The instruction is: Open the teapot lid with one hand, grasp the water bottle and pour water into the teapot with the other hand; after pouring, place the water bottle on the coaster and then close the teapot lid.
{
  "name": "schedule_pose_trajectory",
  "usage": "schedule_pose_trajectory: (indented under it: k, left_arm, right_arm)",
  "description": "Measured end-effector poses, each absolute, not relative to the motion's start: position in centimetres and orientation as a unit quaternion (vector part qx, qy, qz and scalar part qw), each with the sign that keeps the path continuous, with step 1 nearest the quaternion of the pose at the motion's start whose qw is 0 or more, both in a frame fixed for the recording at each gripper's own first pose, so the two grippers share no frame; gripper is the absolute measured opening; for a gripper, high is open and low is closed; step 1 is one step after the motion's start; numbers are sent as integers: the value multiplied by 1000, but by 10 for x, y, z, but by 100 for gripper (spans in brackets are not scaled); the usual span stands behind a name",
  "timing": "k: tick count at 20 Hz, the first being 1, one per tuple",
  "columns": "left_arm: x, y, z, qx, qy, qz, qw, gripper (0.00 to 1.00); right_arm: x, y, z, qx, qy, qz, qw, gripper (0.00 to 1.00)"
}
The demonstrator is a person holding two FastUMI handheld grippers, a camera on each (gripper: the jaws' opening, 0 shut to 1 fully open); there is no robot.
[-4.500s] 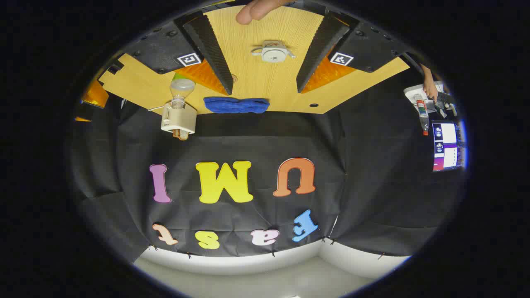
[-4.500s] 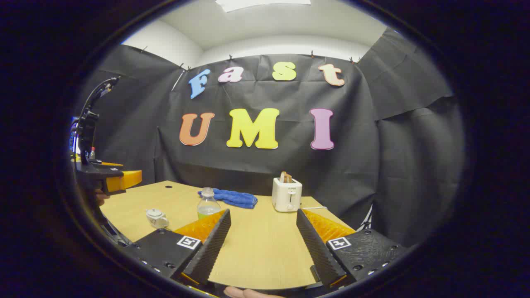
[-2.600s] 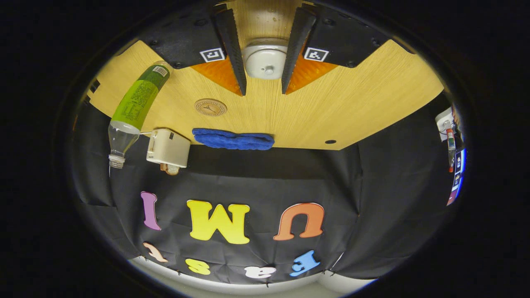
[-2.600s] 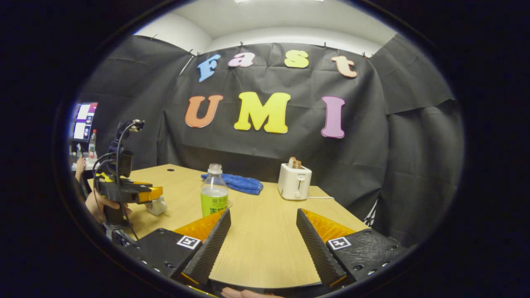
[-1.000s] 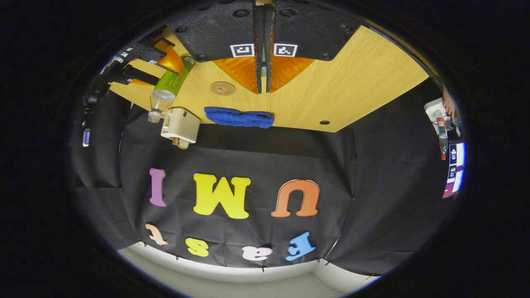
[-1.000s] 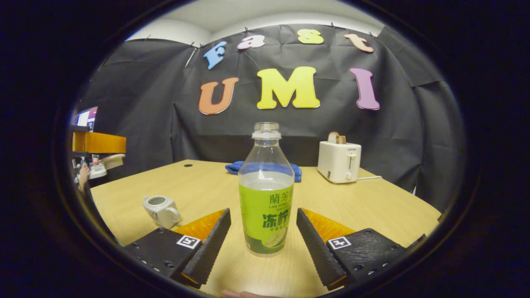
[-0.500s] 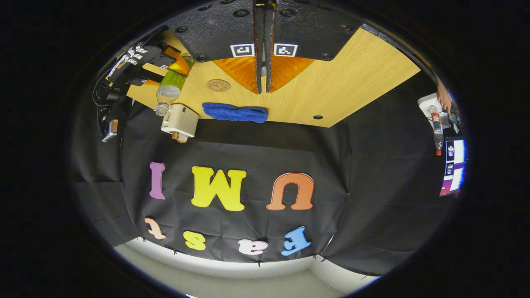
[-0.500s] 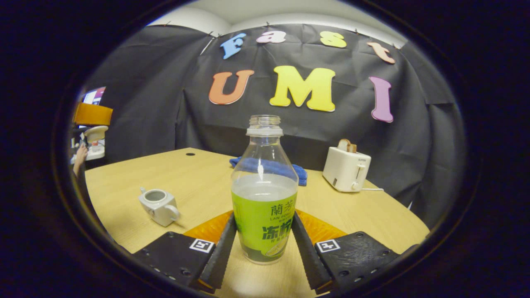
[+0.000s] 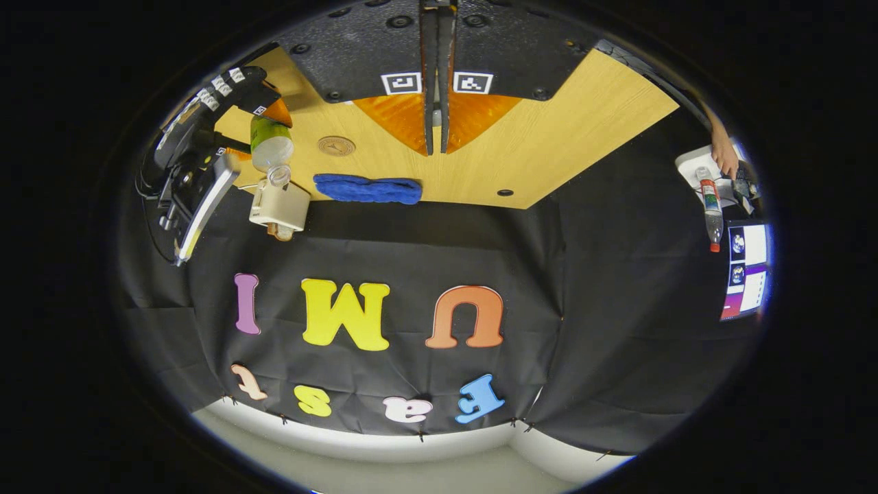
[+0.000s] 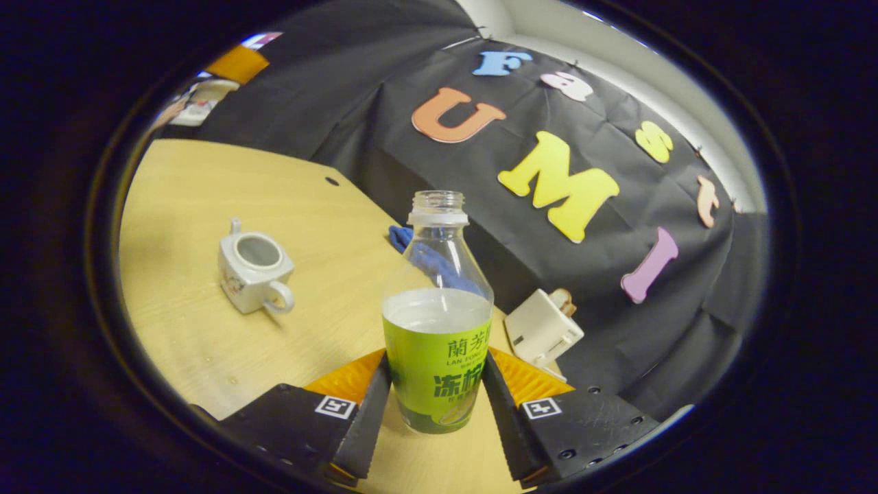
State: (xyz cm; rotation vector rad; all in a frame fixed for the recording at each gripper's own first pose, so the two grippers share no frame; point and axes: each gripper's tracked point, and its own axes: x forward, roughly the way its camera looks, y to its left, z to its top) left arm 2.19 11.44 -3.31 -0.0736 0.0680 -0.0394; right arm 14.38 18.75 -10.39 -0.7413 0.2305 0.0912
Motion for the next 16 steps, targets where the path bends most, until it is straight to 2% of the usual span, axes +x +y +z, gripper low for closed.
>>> schedule_pose_trajectory:
  k: [11,16]
  left_arm:
    - [21,136,-38,-32,39,-8,999,3]
    - [20,139,-37,-28,37,-10,999,3]
  right_arm:
    - [156,207,-102,-592,63,20,803,73]
    - [158,222,-87,-675,9,-6,738,73]
